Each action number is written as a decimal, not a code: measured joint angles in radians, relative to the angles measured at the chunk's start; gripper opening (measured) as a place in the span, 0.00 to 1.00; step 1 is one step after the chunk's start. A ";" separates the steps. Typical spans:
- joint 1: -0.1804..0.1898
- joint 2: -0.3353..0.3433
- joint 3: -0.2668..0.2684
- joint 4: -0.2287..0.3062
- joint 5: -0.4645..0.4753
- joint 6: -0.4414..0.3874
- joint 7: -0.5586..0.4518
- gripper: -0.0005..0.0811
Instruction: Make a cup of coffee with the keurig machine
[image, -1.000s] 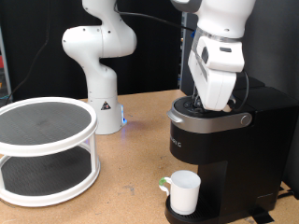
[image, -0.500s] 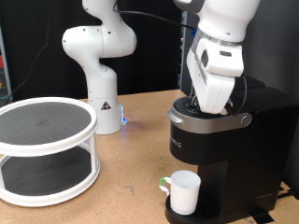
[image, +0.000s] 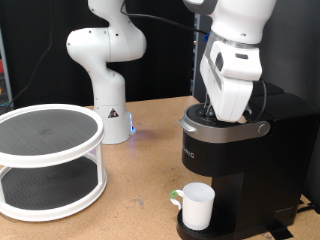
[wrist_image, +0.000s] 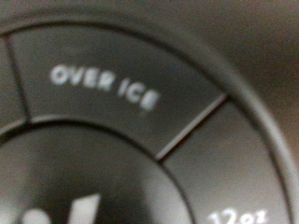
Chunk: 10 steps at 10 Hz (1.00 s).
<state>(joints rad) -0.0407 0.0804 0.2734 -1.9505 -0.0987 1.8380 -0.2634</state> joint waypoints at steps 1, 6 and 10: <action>0.000 -0.010 0.000 -0.016 0.000 0.024 -0.014 0.02; -0.002 -0.069 -0.005 -0.100 0.021 0.140 -0.087 0.02; -0.005 -0.138 -0.016 -0.183 0.169 0.198 -0.222 0.02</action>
<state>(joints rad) -0.0455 -0.0577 0.2578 -2.1340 0.0707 2.0362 -0.4850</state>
